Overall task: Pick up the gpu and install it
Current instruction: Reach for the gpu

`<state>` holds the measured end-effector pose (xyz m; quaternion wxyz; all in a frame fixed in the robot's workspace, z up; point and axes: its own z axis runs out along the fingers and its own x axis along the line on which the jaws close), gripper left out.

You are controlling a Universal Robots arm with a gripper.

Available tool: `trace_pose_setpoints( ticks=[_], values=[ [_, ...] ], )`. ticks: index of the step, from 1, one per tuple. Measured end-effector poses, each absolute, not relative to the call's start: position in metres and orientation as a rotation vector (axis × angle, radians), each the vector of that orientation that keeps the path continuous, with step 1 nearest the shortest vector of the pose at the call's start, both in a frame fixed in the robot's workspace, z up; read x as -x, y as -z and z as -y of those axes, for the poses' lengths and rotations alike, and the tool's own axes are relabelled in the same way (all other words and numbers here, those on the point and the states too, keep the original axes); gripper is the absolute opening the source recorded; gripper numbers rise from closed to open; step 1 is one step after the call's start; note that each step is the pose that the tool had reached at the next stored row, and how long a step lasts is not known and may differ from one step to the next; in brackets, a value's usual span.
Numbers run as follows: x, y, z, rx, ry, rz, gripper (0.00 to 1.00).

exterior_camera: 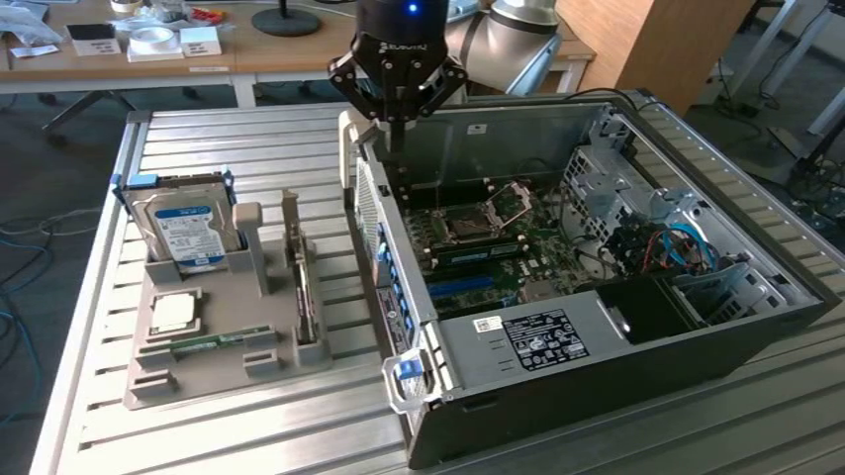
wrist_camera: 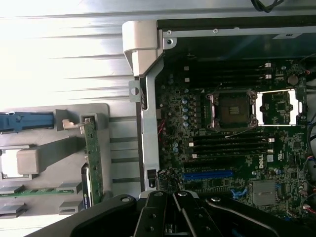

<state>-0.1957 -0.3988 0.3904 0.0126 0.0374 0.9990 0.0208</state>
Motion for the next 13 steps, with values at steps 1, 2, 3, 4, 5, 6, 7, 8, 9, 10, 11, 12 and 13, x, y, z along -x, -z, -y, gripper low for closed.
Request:
trace_pose_setpoints(
  ticks=[1,2,3,4,5,6,7,8,9,10,11,12,13],
  values=[
    [0.196,-0.3904,0.3988,-0.117,-0.065,-3.114,0.11],
    [0.1963,-0.3904,0.3988,-0.117,-0.065,-3.114,0.11],
    [0.1966,-0.3904,0.3988,-0.117,-0.065,-3.114,0.11],
    [0.1968,-0.3904,0.3989,-0.116,-0.065,-3.114,0.11],
    [0.1968,-0.3904,0.3988,-0.116,-0.065,-3.114,0.11],
    [0.1969,-0.3904,0.3988,-0.117,-0.065,-3.114,0.11],
    [0.1969,-0.3904,0.3988,-0.117,-0.065,-3.114,0.11],
    [0.1969,-0.3904,0.3989,-0.117,-0.065,-3.114,0.11],
    [0.1969,-0.3904,0.3988,-0.116,-0.065,-3.114,0.11],
    [0.1969,-0.3904,0.3988,-0.117,-0.065,-3.114,0.11],
    [0.1969,-0.3904,0.3988,-0.117,-0.065,-3.114,0.11],
    [0.1969,-0.3904,0.3989,-0.117,-0.065,-3.114,0.11],
    [0.1969,-0.3904,0.3989,-0.116,-0.065,-3.114,0.11]
  ],
)
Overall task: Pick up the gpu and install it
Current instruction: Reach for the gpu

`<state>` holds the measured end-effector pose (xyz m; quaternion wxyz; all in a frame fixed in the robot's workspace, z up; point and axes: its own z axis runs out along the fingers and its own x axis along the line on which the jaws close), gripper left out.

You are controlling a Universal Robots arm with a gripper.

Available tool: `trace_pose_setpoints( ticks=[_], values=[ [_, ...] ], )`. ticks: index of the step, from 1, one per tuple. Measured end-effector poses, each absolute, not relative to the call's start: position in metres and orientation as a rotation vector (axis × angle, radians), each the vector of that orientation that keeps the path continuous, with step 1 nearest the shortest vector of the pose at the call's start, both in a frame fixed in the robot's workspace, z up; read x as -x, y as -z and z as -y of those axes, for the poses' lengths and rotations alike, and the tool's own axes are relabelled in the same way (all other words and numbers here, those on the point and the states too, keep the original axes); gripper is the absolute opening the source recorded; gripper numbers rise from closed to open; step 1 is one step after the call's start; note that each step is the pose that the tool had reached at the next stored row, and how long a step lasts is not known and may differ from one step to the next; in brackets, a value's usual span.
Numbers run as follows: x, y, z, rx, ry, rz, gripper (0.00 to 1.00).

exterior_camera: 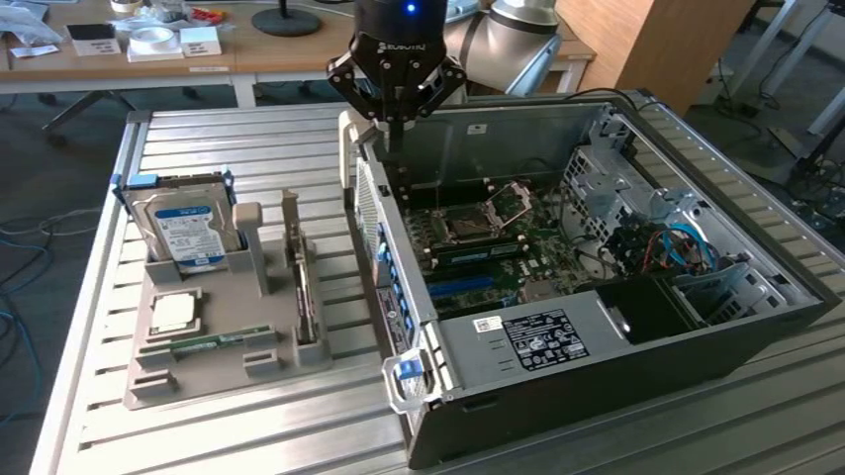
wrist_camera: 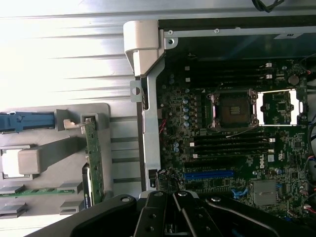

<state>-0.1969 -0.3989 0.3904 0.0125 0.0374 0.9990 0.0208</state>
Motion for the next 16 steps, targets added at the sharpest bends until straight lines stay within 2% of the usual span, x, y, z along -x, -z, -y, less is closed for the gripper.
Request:
trace_pose_setpoints(
  ticks=[16],
  values=[
    [0.218,-0.39,0.399,-0.117,-0.065,-3.114,0.11]
  ],
)
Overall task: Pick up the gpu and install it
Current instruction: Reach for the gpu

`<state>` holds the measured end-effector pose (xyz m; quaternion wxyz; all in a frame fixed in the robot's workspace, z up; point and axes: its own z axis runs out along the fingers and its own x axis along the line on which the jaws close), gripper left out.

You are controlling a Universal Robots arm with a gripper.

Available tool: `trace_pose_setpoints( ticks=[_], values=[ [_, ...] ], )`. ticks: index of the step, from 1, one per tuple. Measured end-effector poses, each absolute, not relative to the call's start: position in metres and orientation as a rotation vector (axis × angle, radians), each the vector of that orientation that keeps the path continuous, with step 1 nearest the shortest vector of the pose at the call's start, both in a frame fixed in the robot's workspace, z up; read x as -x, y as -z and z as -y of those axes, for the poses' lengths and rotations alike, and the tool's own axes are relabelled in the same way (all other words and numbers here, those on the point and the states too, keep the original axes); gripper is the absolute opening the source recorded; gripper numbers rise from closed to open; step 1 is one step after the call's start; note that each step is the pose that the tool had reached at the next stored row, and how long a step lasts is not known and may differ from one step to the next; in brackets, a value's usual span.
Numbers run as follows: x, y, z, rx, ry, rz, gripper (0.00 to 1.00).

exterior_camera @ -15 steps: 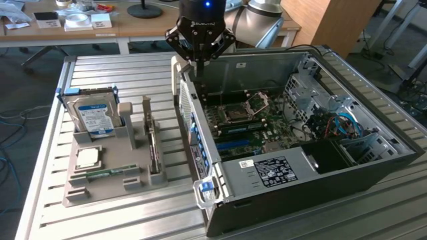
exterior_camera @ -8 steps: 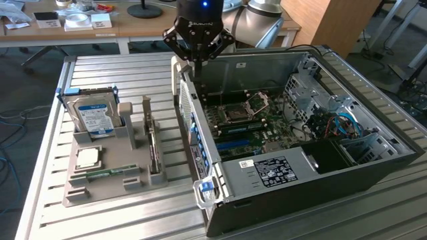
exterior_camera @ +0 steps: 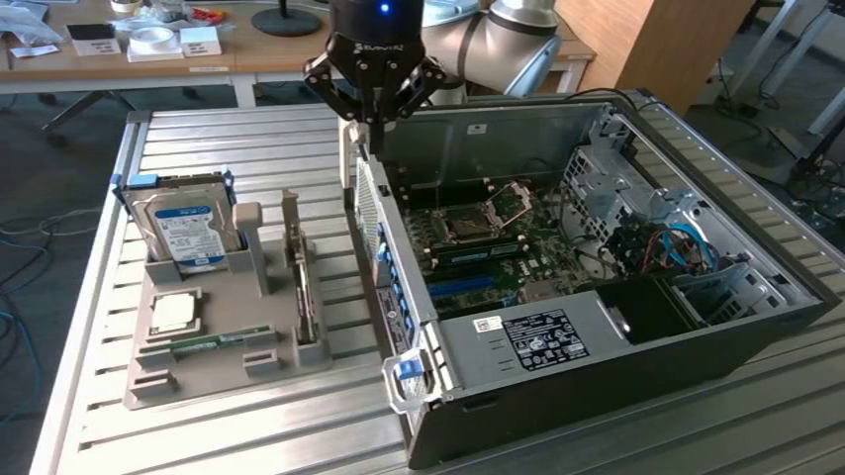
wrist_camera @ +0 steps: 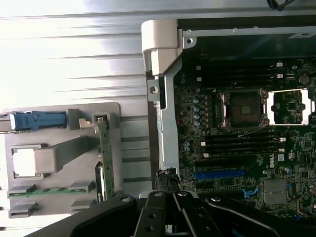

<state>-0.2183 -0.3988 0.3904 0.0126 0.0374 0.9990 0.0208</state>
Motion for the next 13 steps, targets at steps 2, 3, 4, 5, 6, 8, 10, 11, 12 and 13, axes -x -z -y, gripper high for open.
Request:
trace_pose_setpoints(
  ticks=[2,3,4,5,6,8,10,11,12,13],
  values=[
    [0.222,-0.39,0.399,-0.116,-0.065,-3.114,0.11],
    [0.223,-0.39,0.399,-0.116,-0.065,-3.114,0.11],
    [0.224,-0.39,0.399,-0.117,-0.065,-3.114,0.11],
    [0.226,-0.39,0.399,-0.117,-0.065,-3.114,0.11],
    [0.227,-0.39,0.399,-0.116,-0.065,-3.114,0.11],
    [0.23,-0.39,0.399,-0.117,-0.065,-3.114,0.11],
    [0.233,-0.39,0.399,-0.117,-0.065,-3.114,0.11],
    [0.234,-0.39,0.399,-0.117,-0.065,-3.114,0.11],
    [0.236,-0.39,0.399,-0.117,-0.065,-3.114,0.11],
    [0.237,-0.39,0.399,-0.117,-0.065,-3.114,0.11]
  ],
)
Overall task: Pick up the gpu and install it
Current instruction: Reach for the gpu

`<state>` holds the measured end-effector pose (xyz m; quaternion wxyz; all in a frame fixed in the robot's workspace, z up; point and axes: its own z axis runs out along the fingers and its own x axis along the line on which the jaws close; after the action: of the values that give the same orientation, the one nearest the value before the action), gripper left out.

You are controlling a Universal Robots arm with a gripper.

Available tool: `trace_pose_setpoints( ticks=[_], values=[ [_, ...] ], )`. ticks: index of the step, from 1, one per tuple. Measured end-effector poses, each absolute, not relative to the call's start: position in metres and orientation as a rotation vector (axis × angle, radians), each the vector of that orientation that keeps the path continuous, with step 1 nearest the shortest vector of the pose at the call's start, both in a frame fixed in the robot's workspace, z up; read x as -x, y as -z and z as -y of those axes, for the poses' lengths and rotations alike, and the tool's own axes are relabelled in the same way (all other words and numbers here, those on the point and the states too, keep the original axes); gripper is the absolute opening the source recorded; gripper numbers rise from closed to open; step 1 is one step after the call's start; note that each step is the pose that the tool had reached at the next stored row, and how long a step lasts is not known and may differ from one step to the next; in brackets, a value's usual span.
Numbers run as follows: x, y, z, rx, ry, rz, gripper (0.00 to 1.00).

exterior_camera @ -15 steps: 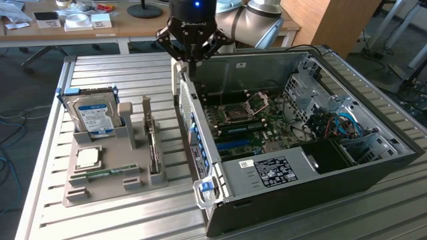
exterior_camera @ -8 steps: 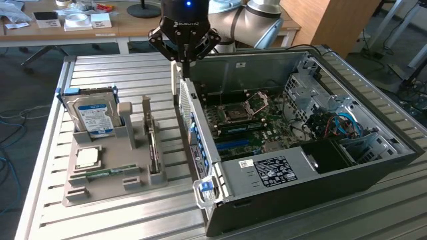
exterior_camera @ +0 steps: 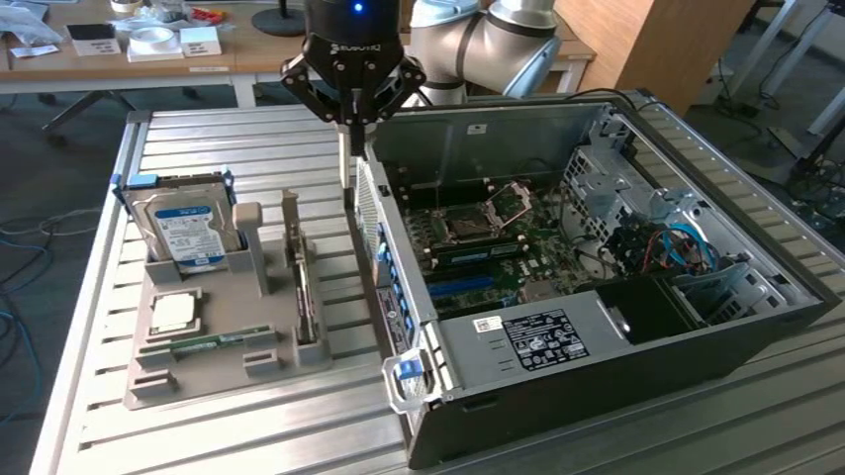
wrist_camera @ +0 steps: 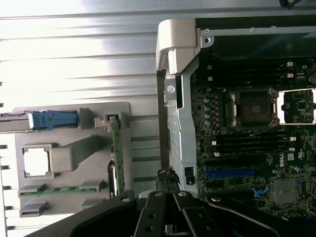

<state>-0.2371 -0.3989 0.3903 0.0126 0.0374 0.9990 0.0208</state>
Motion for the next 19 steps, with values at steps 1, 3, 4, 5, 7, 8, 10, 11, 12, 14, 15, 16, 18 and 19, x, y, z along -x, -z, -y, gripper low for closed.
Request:
trace_pose_setpoints(
  ticks=[1,3,4,5,7,8,10,11,12,14,15,16,18,19],
  values=[
    [0.2385,-0.3904,0.3988,-0.117,-0.065,-3.114,0.11],
    [0.2412,-0.3903,0.3989,-0.116,-0.065,-3.114,0.11],
    [0.2425,-0.3903,0.3988,-0.117,-0.065,-3.114,0.11],
    [0.2436,-0.3903,0.3988,-0.117,-0.065,-3.114,0.11],
    [0.2444,-0.3903,0.3989,-0.116,-0.065,-3.114,0.11],
    [0.2444,-0.3903,0.3989,-0.116,-0.065,-3.114,0.11],
    [0.2445,-0.3903,0.3989,-0.116,-0.065,-3.114,0.11],
    [0.2445,-0.3903,0.3989,-0.117,-0.065,-3.114,0.11],
    [0.2445,-0.3903,0.3988,-0.117,-0.065,-3.114,0.11],
    [0.2446,-0.3903,0.3988,-0.117,-0.065,-3.114,0.11],
    [0.2445,-0.3903,0.3989,-0.117,-0.065,-3.114,0.11],
    [0.2445,-0.3903,0.3989,-0.117,-0.065,-3.114,0.11],
    [0.2452,-0.3903,0.3988,-0.117,-0.065,-3.114,0.11],
    [0.2459,-0.3903,0.3988,-0.117,-0.065,-3.114,0.11]
  ],
)
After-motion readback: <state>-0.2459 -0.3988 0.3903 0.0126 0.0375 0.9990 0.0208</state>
